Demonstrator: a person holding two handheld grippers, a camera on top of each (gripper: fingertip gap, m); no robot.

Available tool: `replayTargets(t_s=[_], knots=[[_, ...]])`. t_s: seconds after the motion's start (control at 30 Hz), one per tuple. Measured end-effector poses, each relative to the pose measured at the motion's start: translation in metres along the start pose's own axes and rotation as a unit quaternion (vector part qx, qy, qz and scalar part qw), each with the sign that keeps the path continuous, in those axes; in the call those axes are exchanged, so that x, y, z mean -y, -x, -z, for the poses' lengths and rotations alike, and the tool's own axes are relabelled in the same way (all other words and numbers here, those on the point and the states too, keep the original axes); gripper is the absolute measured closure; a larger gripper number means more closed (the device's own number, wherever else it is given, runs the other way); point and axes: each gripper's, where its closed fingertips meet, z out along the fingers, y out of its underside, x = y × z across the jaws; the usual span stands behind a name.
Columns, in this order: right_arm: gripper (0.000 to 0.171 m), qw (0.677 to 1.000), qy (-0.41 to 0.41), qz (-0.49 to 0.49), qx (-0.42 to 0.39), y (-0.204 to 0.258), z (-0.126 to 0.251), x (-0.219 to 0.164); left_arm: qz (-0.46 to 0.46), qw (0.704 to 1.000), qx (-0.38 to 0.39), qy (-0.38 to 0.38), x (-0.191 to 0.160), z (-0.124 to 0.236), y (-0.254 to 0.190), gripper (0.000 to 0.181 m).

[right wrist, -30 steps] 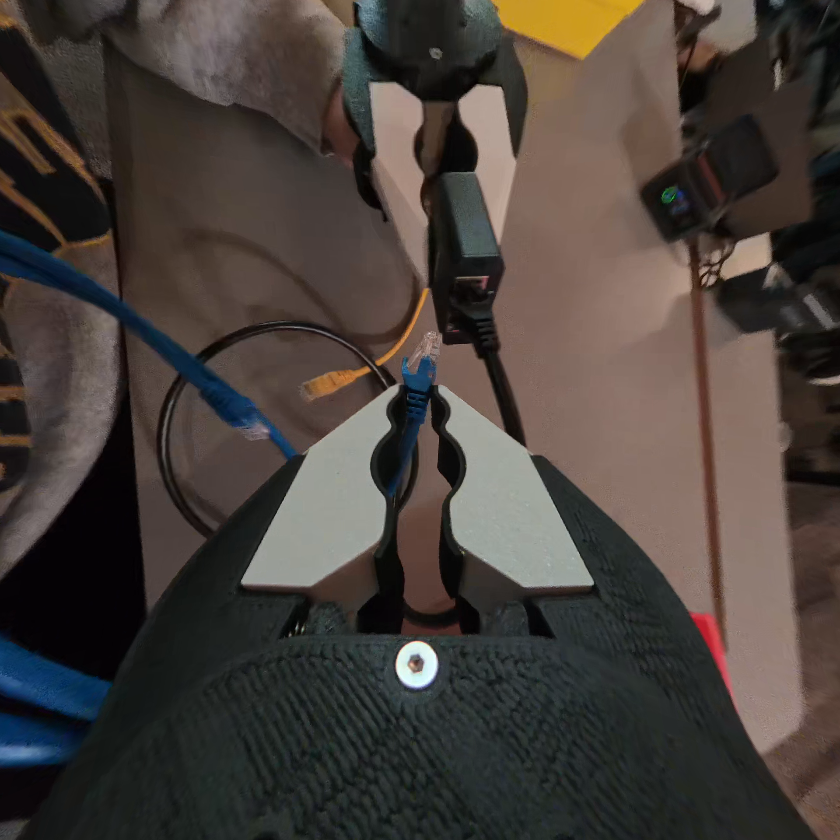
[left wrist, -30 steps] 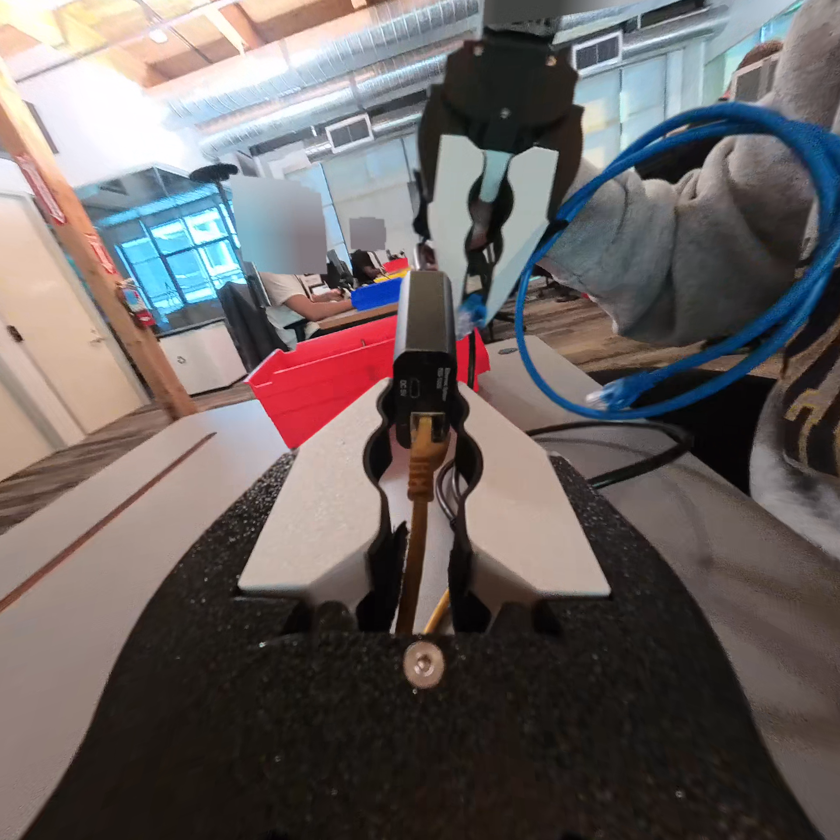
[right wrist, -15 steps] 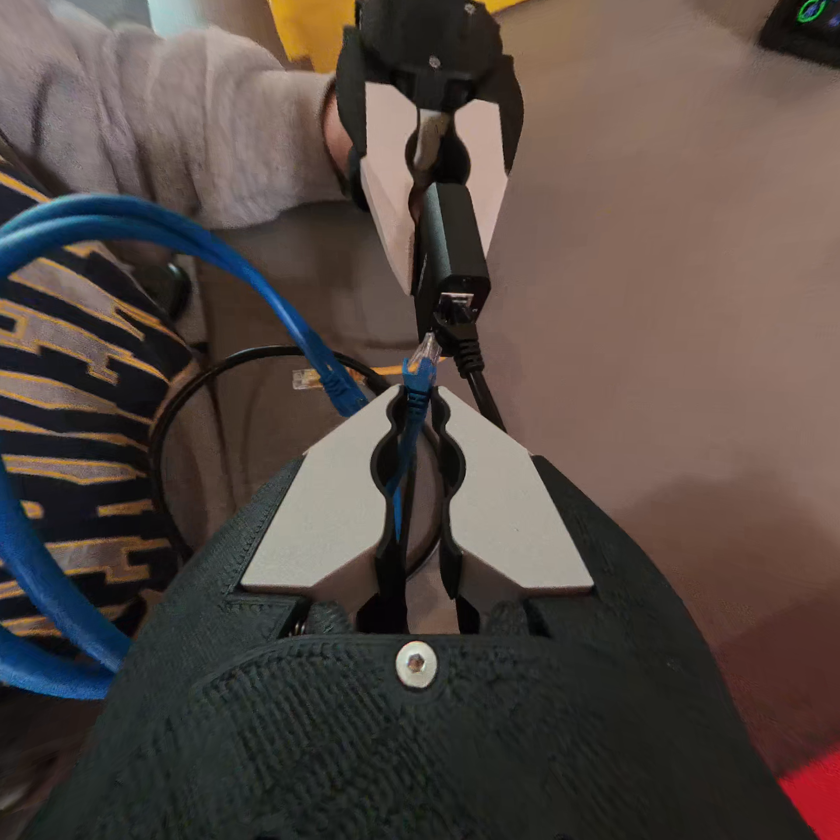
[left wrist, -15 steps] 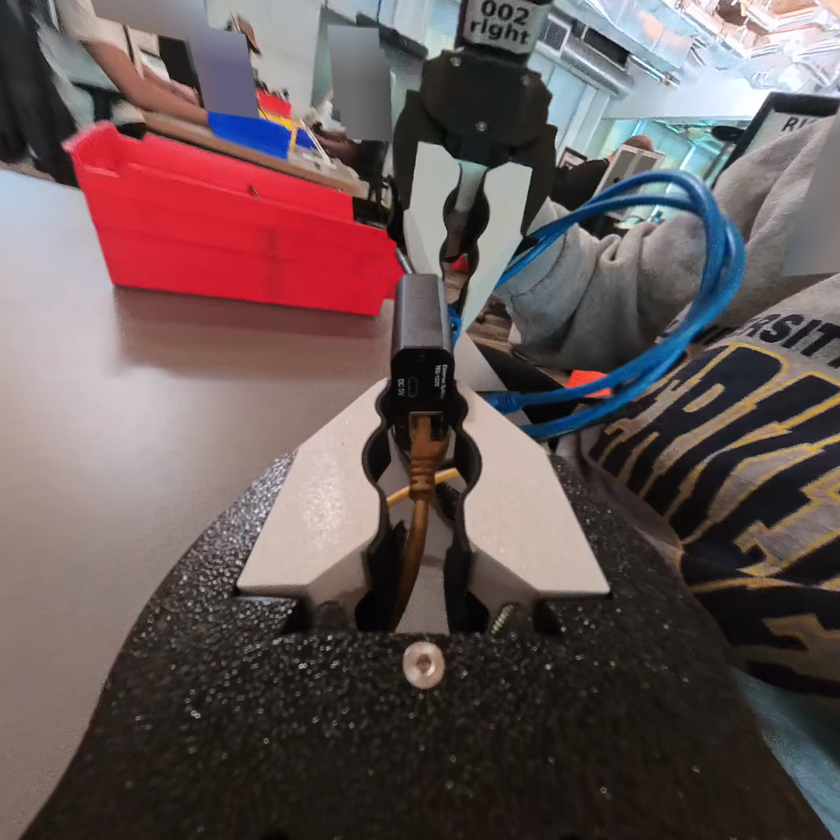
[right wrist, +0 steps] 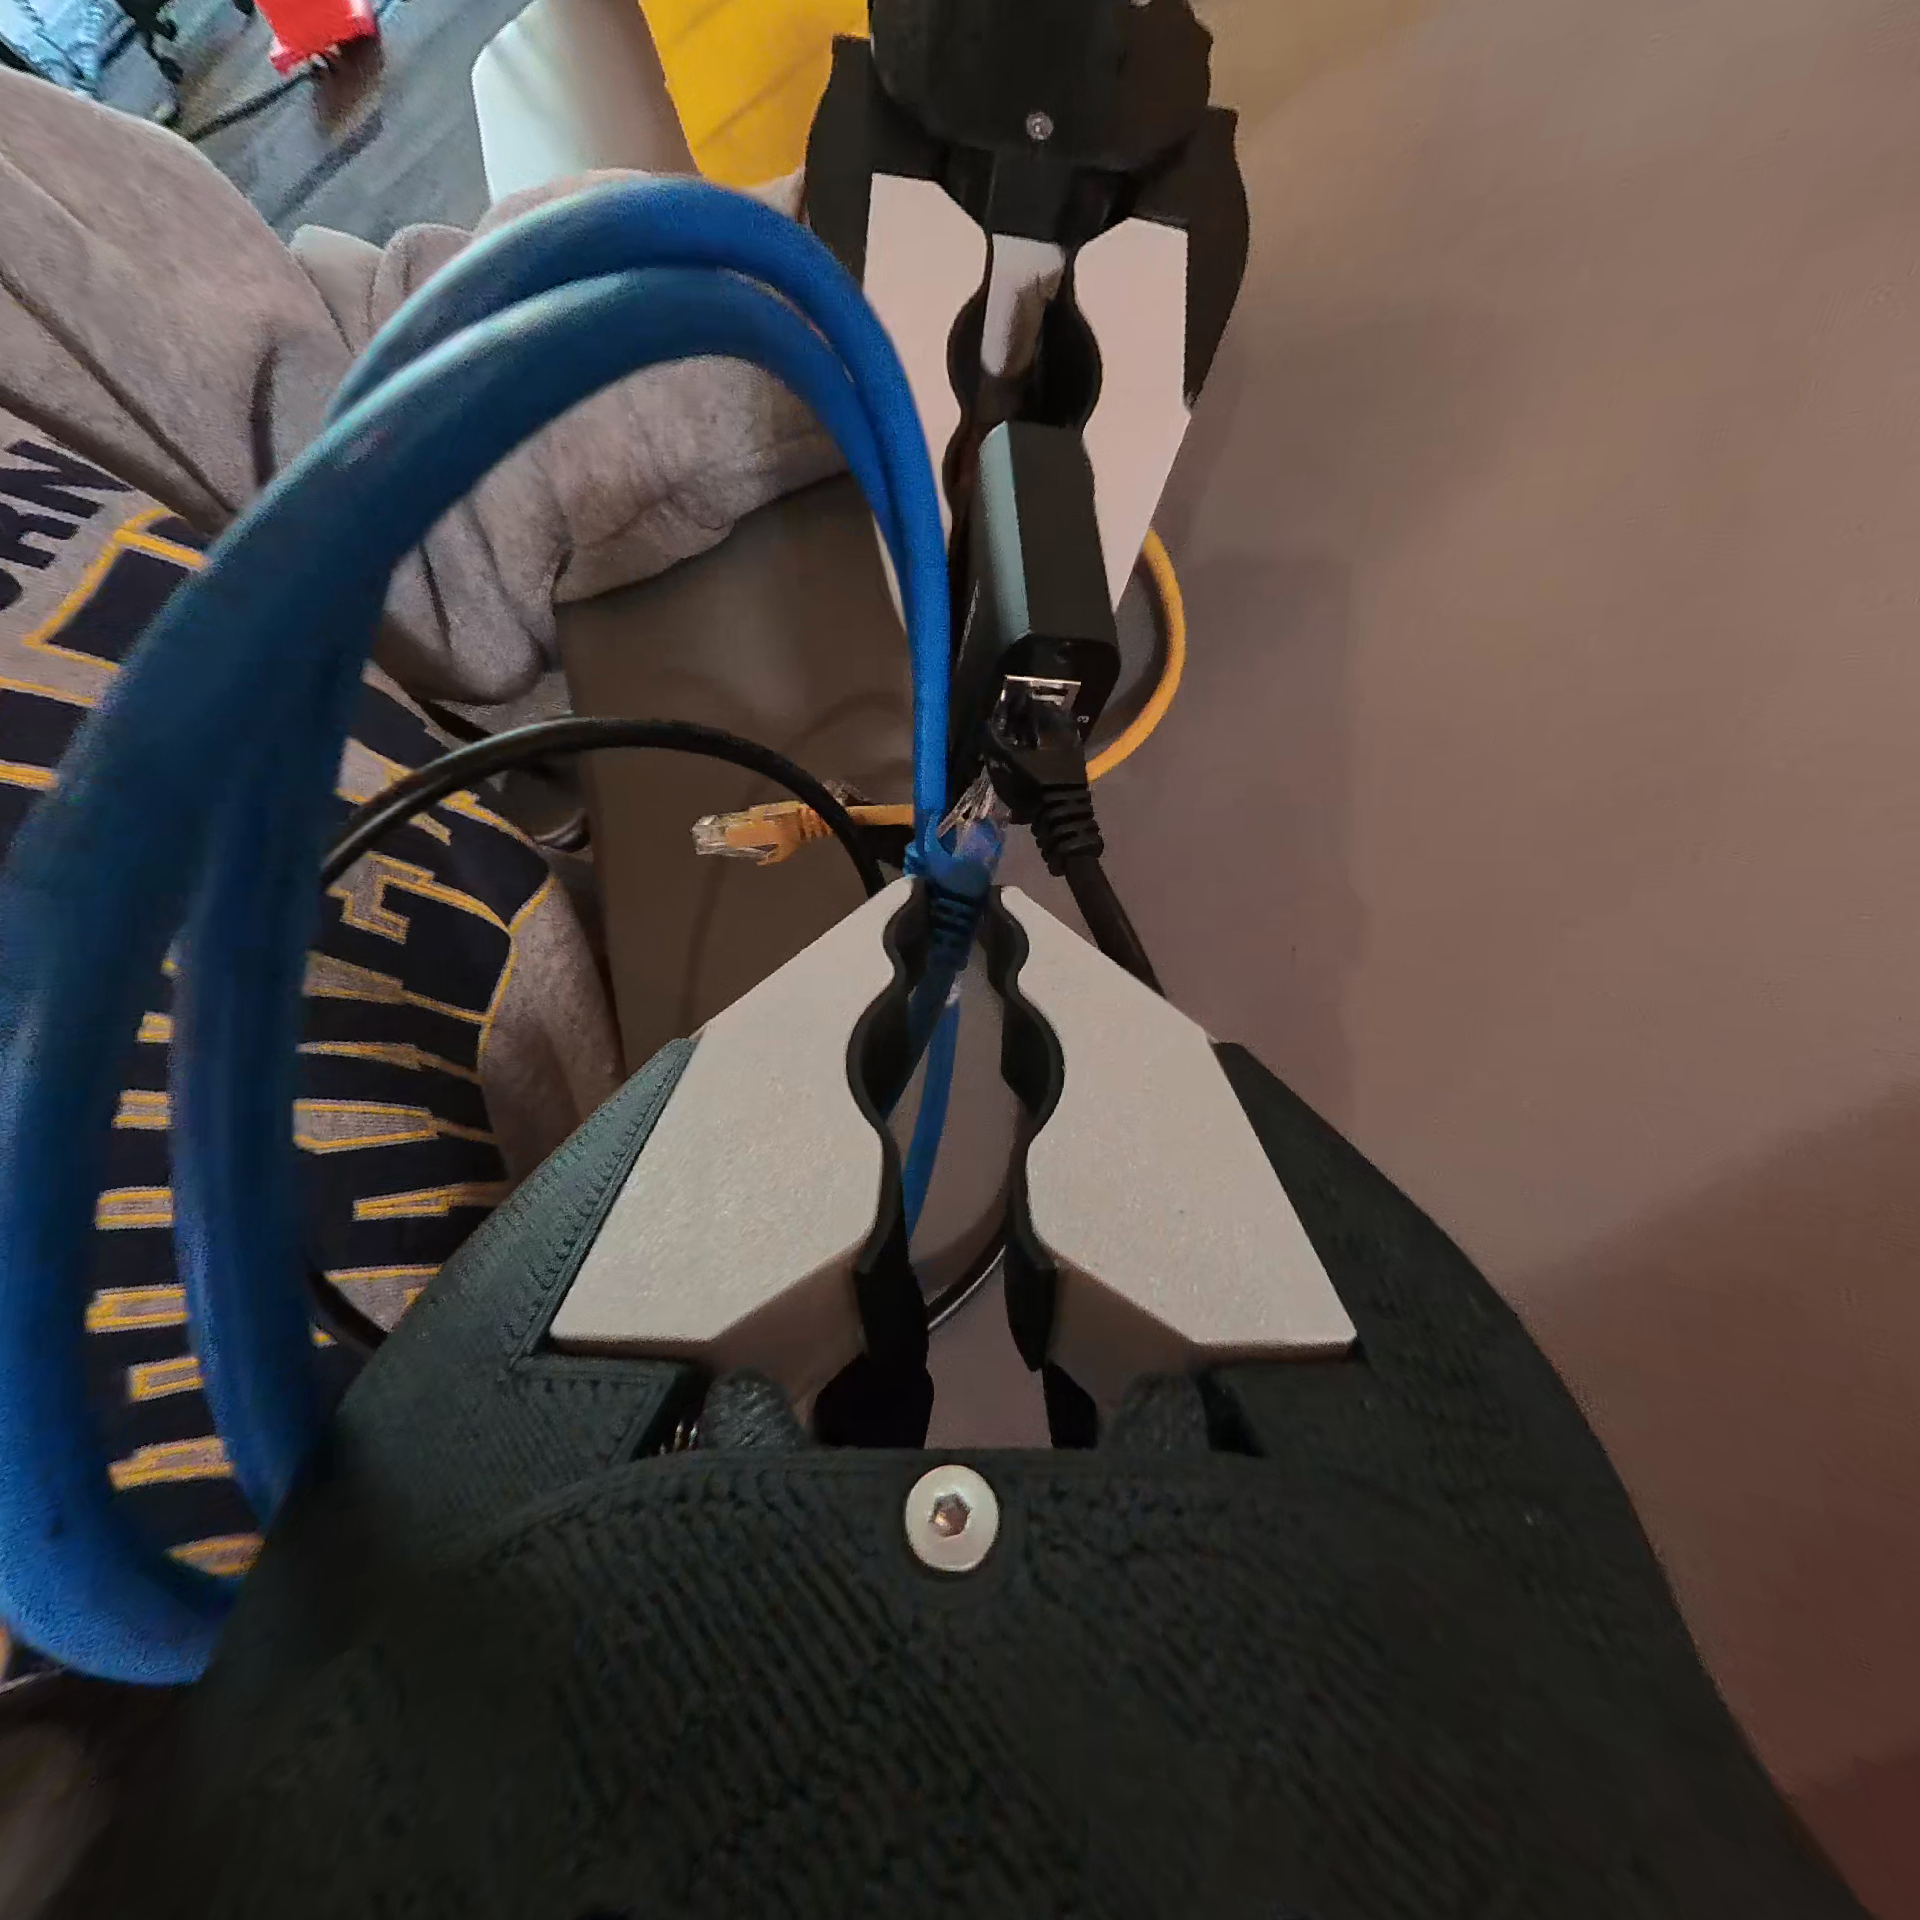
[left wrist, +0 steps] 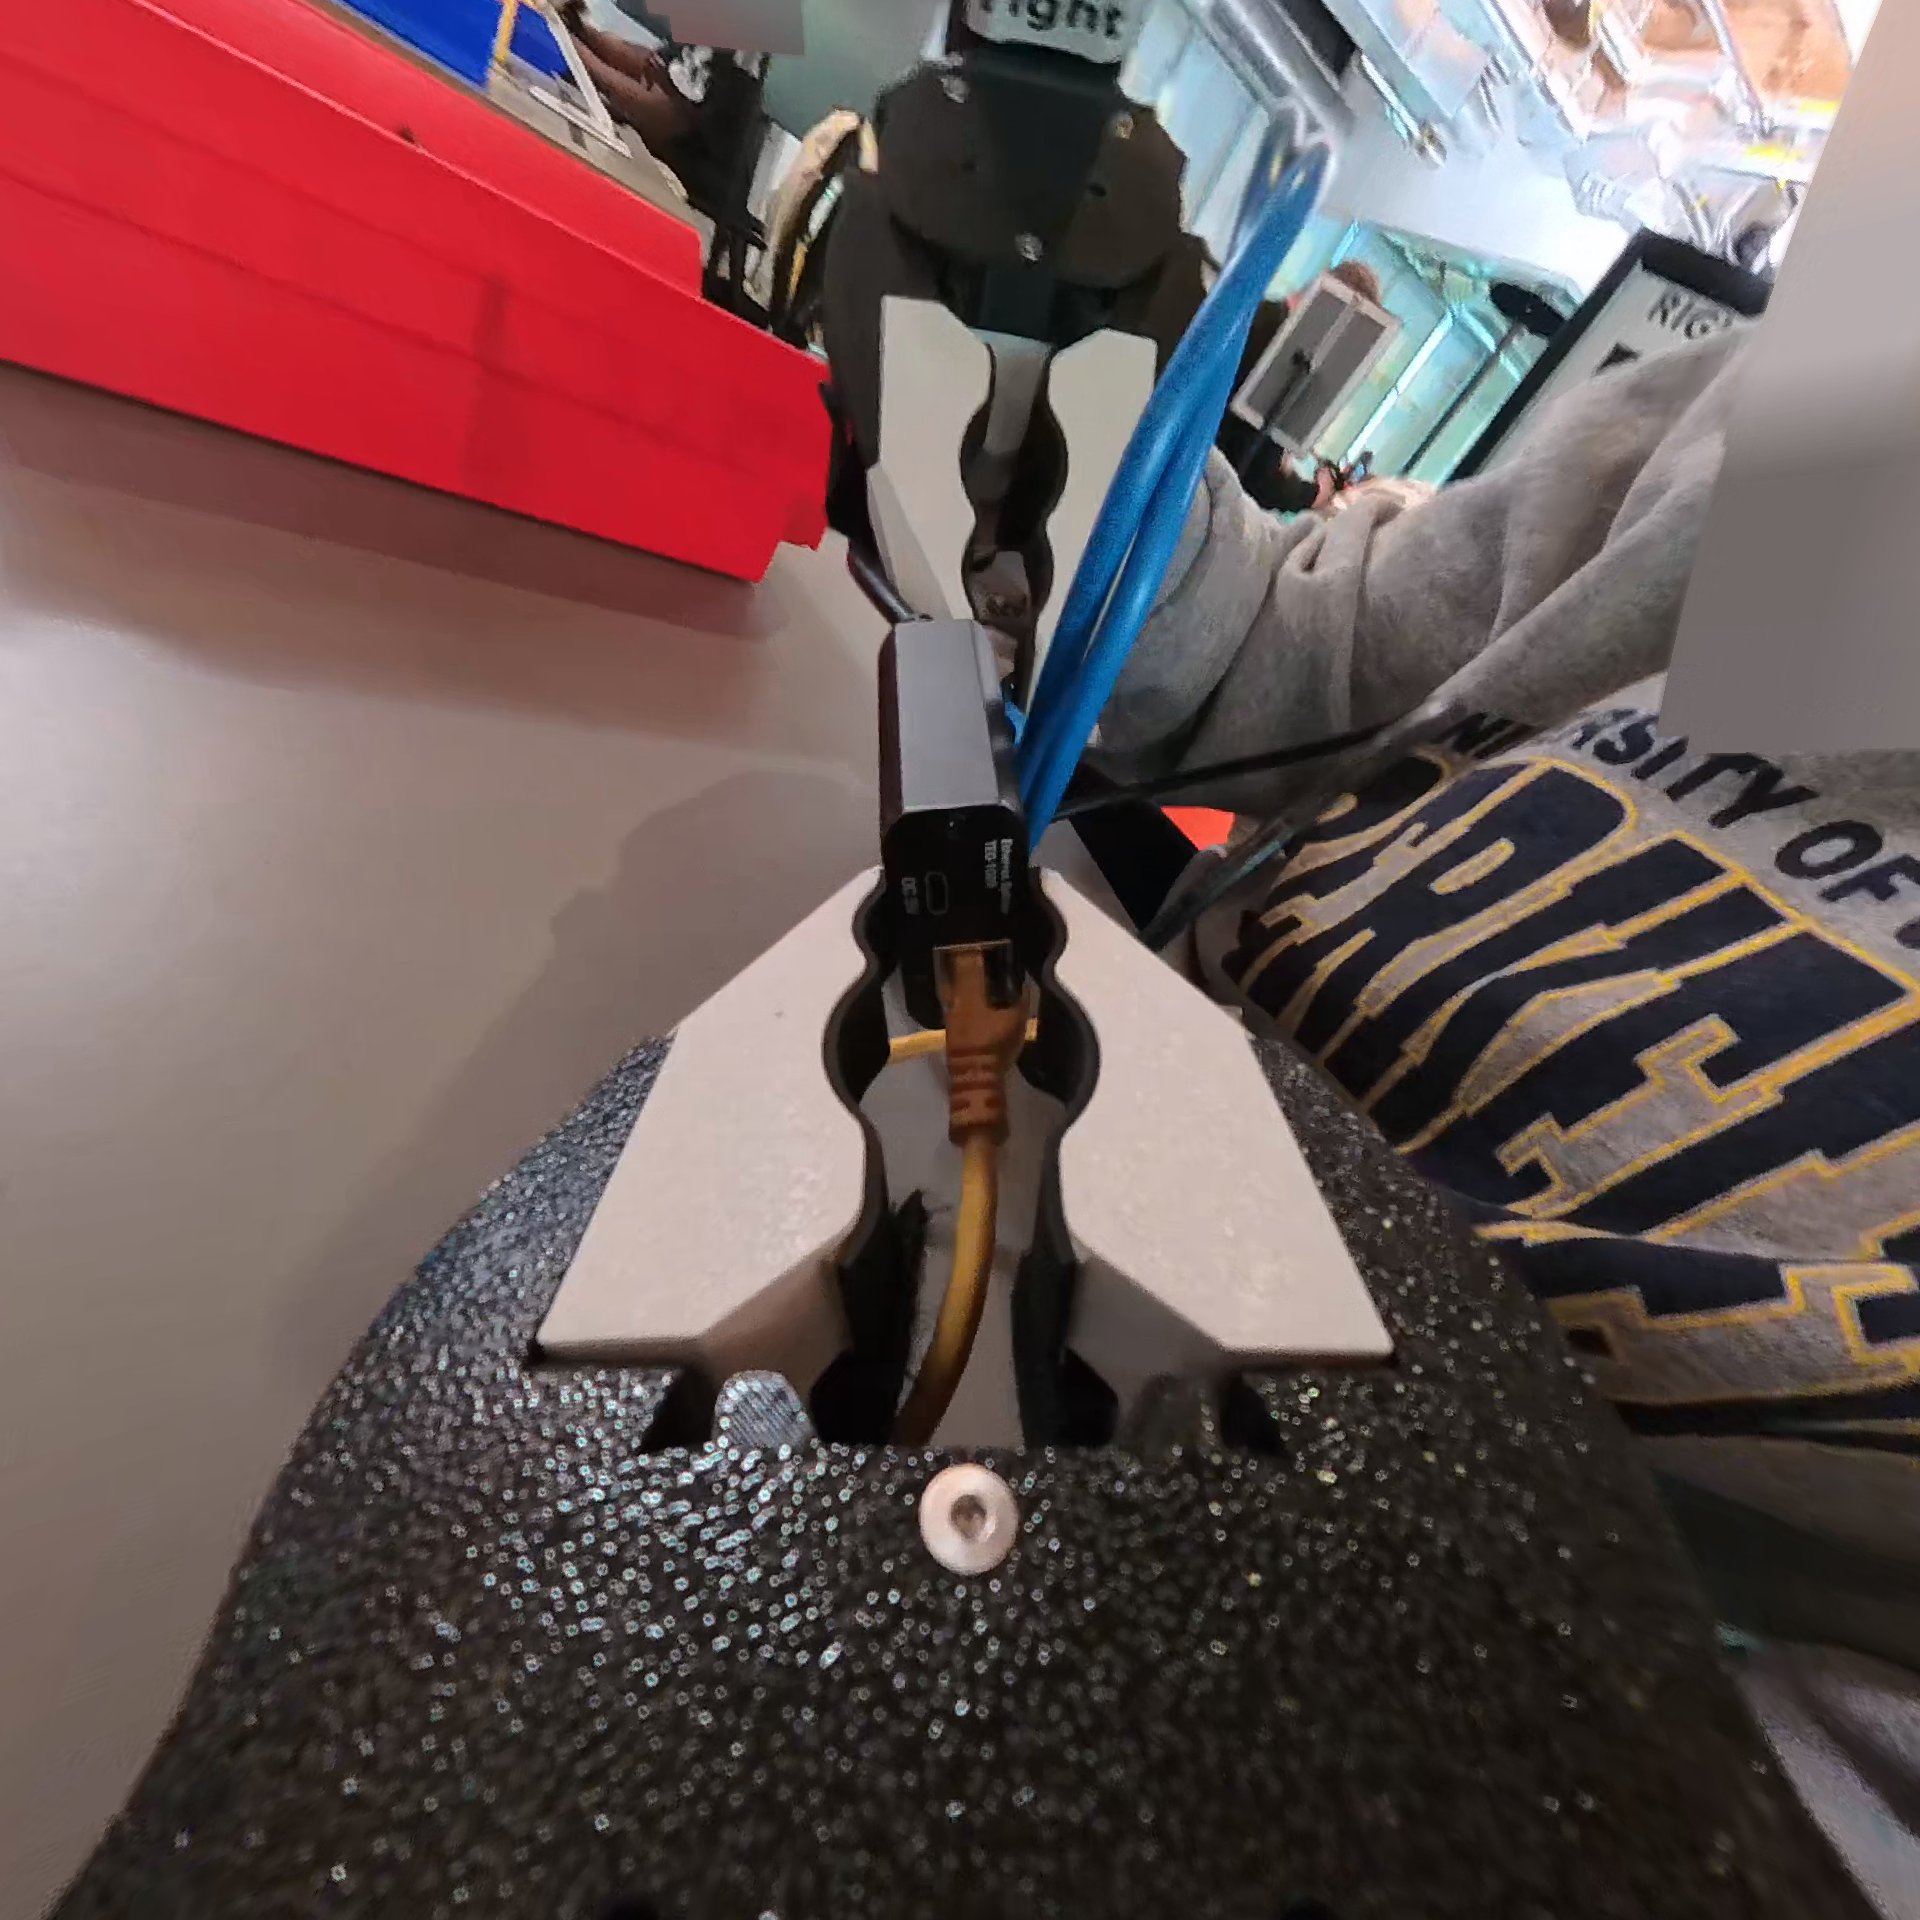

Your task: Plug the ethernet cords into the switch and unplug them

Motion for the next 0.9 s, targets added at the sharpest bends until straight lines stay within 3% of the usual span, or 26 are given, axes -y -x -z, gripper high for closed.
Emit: replayTargets(t_s=[0.23,0.67,0.8,0.9], knots=[[0.163,0.998,0.001,-0.013,0.066,0.007,-0.001,-0.005,-0.044,0.998,-0.014,0.031,-0.009,-0.005,-0.009,0.157],[0.161,0.99,-0.002,0.07,-0.121,-0.039,-0.022,-0.022,-0.026,0.992,0.109,0.065,-0.018,-0.002,0.03,0.159],[0.157,0.98,-0.001,0.098,-0.173,-0.042,-0.023,-0.027,-0.086,0.982,0.157,0.056,-0.011,0.006,0.039,0.159],[0.169,0.974,-0.001,0.127,-0.189,-0.037,-0.021,-0.027,-0.178,0.964,0.193,0.029,0.002,0.016,0.04,0.159]])
